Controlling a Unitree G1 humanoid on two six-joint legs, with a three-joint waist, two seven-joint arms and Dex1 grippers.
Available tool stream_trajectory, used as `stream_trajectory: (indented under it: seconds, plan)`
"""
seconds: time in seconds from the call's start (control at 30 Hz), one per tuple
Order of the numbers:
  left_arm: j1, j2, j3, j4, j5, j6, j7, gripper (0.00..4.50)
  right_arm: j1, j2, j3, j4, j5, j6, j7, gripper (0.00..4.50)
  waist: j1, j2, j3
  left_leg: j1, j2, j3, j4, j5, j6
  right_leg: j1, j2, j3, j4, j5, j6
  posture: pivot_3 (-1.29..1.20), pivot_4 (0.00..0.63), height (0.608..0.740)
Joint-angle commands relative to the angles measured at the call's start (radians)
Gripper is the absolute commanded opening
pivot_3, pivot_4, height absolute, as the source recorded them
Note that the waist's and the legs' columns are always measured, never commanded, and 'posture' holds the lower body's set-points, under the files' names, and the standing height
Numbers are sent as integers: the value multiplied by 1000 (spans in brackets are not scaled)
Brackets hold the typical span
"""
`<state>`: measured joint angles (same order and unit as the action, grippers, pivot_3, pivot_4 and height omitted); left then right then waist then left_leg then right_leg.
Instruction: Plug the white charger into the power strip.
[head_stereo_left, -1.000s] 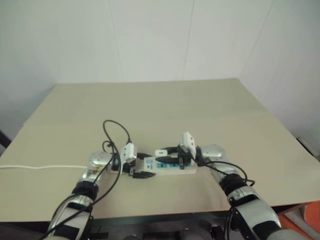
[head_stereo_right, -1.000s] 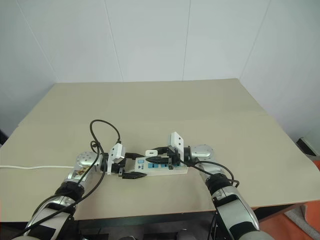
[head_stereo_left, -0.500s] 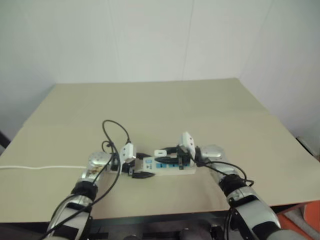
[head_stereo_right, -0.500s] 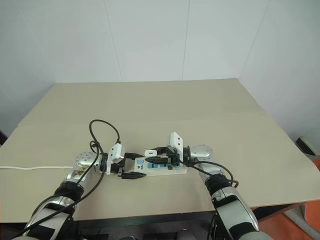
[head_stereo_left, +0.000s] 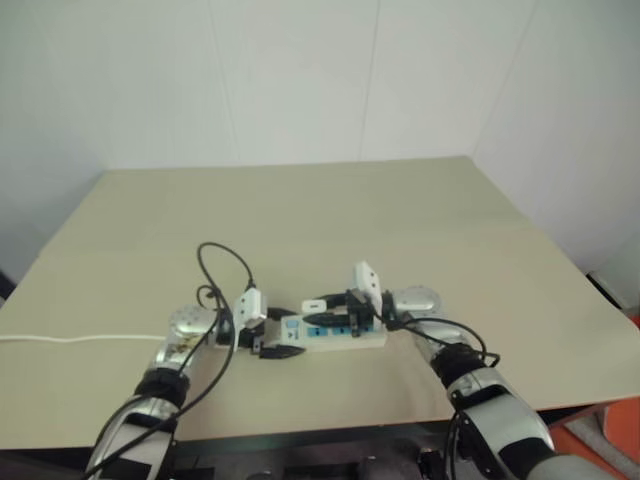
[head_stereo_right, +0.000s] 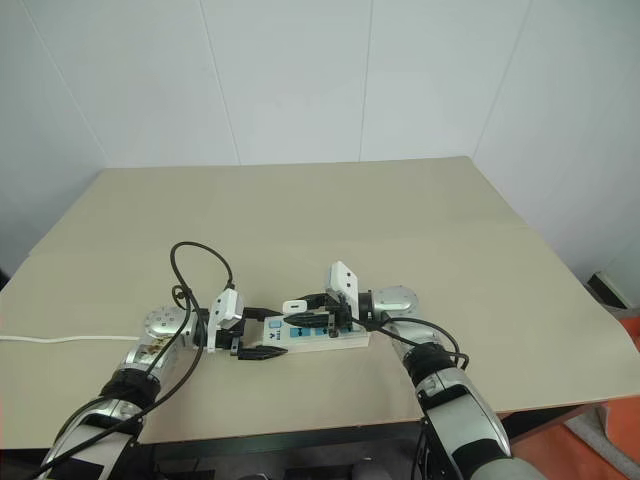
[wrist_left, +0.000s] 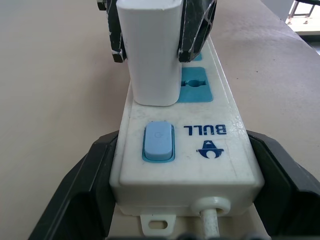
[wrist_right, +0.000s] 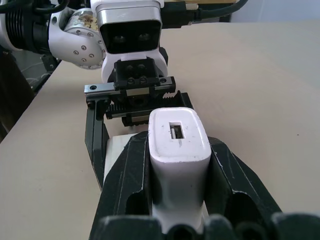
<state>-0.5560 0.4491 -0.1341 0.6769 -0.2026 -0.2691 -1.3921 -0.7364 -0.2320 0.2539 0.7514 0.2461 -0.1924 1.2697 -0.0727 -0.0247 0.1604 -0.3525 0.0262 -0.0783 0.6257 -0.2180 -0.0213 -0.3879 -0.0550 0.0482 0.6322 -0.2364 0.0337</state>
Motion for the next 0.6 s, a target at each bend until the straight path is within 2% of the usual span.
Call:
stream_trajectory:
  seconds: [0.03, 0.2, 0.6]
  plan:
    - [3, 40, 27, -72, -25, -9, -30, 3285, 152, -90, 38, 165, -119, 93, -31, 1148, 2, 0, 0, 0, 0, 0, 0, 0, 0, 0, 0, 0, 0, 0, 0, 0, 150, 740]
    - [-2, 51, 26, -74, -24, -1, -37, 3285, 179, -111, 40, 154, -130, 71, -25, 1148, 5, 0, -3, 0, 0, 0, 0, -1, -1, 0, 0, -1, -1, -1, -1, 0, 150, 740]
    - [-11, 38, 18, -70, -21, -6, -36, 3285, 83, -39, 107, 125, -153, 46, 44, 1148, 3, 0, -3, -1, 0, 0, -2, -1, -1, -1, 0, -1, -1, -2, -3, 0, 150, 740]
